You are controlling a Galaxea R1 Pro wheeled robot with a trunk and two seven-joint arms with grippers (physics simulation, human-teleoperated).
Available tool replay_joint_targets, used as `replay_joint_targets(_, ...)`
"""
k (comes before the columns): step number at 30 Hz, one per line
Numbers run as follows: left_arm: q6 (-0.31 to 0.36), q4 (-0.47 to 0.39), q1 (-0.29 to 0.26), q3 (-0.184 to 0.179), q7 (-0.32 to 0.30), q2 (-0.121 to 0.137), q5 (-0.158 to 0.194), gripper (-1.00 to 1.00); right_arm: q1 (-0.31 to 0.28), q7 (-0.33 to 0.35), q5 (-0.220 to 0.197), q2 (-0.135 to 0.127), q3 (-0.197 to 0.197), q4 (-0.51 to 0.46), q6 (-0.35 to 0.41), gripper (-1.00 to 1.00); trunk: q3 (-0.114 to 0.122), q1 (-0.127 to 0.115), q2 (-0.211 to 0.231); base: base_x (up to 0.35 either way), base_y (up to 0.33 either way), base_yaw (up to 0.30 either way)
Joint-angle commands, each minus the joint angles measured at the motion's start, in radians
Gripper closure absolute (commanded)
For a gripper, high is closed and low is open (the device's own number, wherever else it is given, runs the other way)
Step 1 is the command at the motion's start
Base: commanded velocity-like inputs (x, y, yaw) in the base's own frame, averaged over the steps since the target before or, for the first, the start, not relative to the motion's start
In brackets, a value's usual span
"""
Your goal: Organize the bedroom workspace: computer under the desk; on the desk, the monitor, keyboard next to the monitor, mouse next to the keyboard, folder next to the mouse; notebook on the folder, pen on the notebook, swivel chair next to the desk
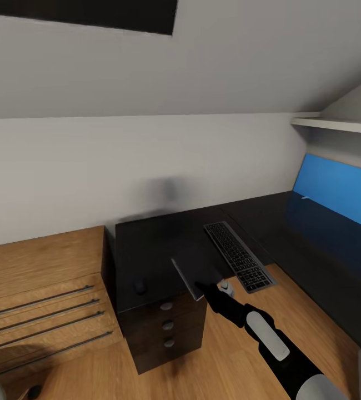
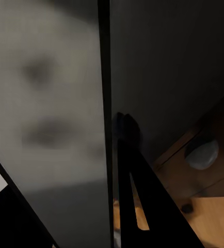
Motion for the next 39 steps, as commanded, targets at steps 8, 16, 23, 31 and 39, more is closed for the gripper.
replay_joint_targets(8, -0.004, 0.000, -0.001, -0.009, 0.007, 0.000, 0.003, -1.00, -0.001, 0.018, -0.008, -0.002, 0.002, 0.025, 0.002, 1.00, -0.001, 0.000, -0.001, 0.109, 0.025, 0.000)
replay_joint_targets(16, -0.004, 0.000, -0.001, -0.009, 0.007, 0.000, 0.002, -1.00, -0.001, 0.029, -0.008, -0.002, 0.001, 0.031, 0.002, 1.00, -0.001, 0.000, -0.001, 0.069, 0.012, 0.000)
replay_joint_targets(23, -0.004, 0.000, -0.001, -0.010, 0.008, -0.030, 0.003, -1.00, -0.001, 0.030, -0.008, -0.002, 0.000, 0.032, 0.003, 1.00, -0.001, 0.000, -0.001, 0.010, 0.002, 0.000)
replay_joint_targets(31, -0.004, 0.000, -0.001, -0.009, 0.009, -0.038, 0.004, -1.00, -0.001, 0.030, -0.008, -0.002, 0.000, 0.032, 0.003, 1.00, -0.014, 0.015, -0.029, 0.001, 0.000, 0.000)
replay_joint_targets(39, -0.005, 0.000, -0.001, -0.007, 0.009, -0.039, 0.005, -1.00, -0.001, 0.030, -0.008, -0.002, 0.001, 0.032, 0.002, 1.00, -0.039, 0.046, -0.085, 0.000, 0.000, 0.000)
